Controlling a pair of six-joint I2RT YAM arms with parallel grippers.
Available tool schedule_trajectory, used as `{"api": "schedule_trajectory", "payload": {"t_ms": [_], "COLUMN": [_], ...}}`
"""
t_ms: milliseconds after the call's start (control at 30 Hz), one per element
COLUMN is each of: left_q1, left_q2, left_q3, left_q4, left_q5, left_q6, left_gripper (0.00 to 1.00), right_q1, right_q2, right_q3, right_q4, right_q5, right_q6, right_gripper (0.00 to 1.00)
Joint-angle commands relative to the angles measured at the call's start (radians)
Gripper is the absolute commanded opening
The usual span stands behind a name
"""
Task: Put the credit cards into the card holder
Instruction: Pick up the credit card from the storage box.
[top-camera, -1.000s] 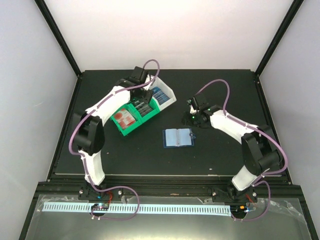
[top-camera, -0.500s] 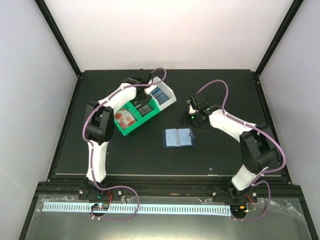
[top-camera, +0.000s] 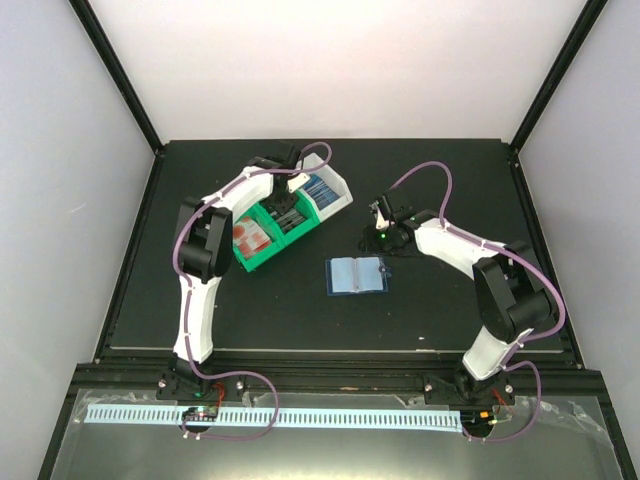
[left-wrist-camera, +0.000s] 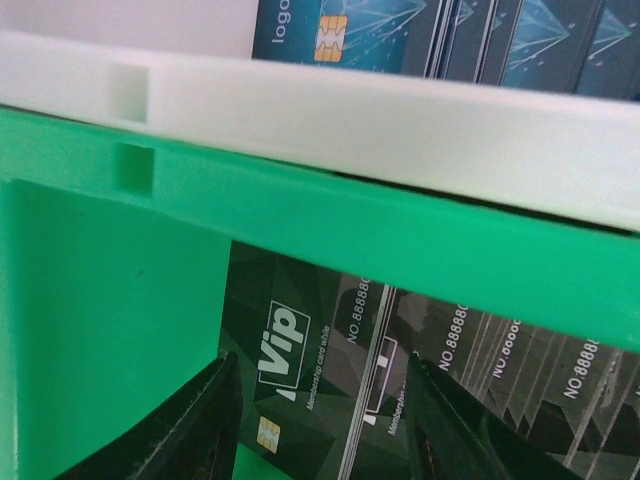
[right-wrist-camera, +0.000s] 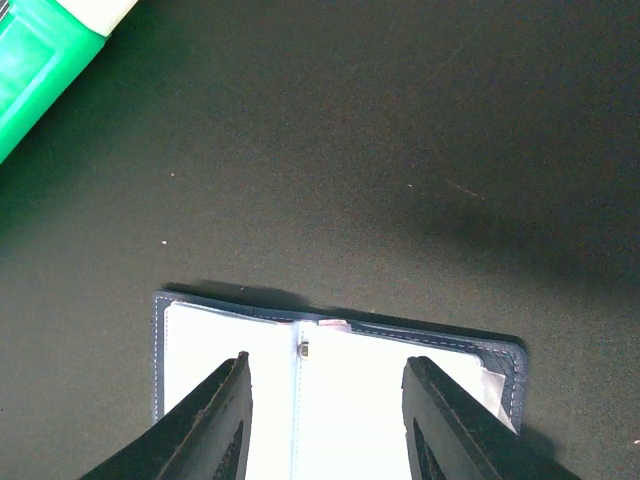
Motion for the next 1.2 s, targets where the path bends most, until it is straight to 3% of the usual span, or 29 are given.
{"api": "schedule_trajectory", "payload": {"t_ms": [0,567,900,1167], "left_q1": [0.006,0.018,0.027,0.030], "left_q2": [0.036,0.077,0.124,0.147], "left_q3": [0.050,0.128,0.186,0.210], "left_q4": [-0.011,-0.060,-0.149,-0.214], "left_q5": [-0.041,-0.086,-0.092,-0.008], "left_q6": [0.031,0.057,0.085,0.094], "left_gripper": [0.46,0.35,0.43,0.47], "right_q1": [-0.002,-0.002,-0.002,-0.002], "right_q2": [0.003,0.008,0.016,0.021], "right_q3": [-0.001,-0.007,-0.005,0.002], "right_q4": [0.020,0.035,0.041,0.035], "right_q5": [-0.009,-0.010,-0.012,-0.010], "right_q6": [-0.003,0.004,0.008,0.004], "right_gripper": [0.44,0.44,0.44,0.44]}}
